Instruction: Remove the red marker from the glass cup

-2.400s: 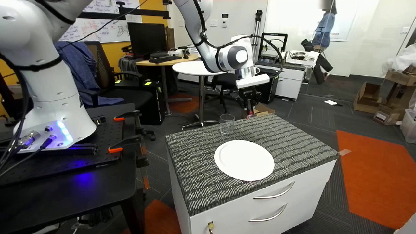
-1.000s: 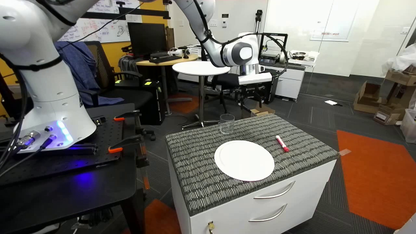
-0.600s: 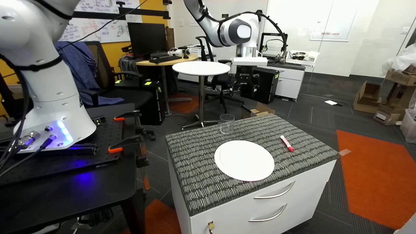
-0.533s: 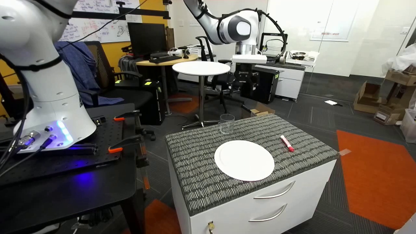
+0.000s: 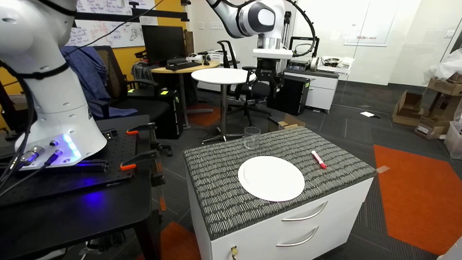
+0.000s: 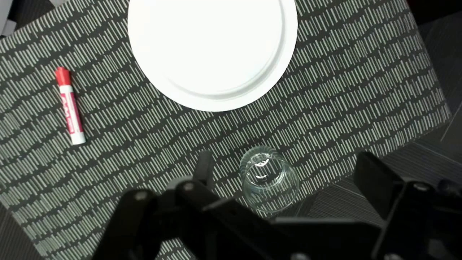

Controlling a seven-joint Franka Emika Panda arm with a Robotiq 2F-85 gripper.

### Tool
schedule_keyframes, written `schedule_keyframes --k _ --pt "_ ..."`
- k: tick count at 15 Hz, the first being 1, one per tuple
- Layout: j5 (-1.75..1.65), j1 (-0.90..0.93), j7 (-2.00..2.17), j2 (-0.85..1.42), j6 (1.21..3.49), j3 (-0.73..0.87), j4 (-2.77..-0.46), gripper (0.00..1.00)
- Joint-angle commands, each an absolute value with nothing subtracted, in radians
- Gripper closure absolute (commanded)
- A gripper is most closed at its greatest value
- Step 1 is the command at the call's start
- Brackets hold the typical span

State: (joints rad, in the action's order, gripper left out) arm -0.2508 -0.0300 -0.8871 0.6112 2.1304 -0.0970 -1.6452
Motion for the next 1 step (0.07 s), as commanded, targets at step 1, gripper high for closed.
schedule_keyframes --k 1 --pt "-0.247 -0.025 -0.889 0.615 2.129 -0.091 -1.643 0.0"
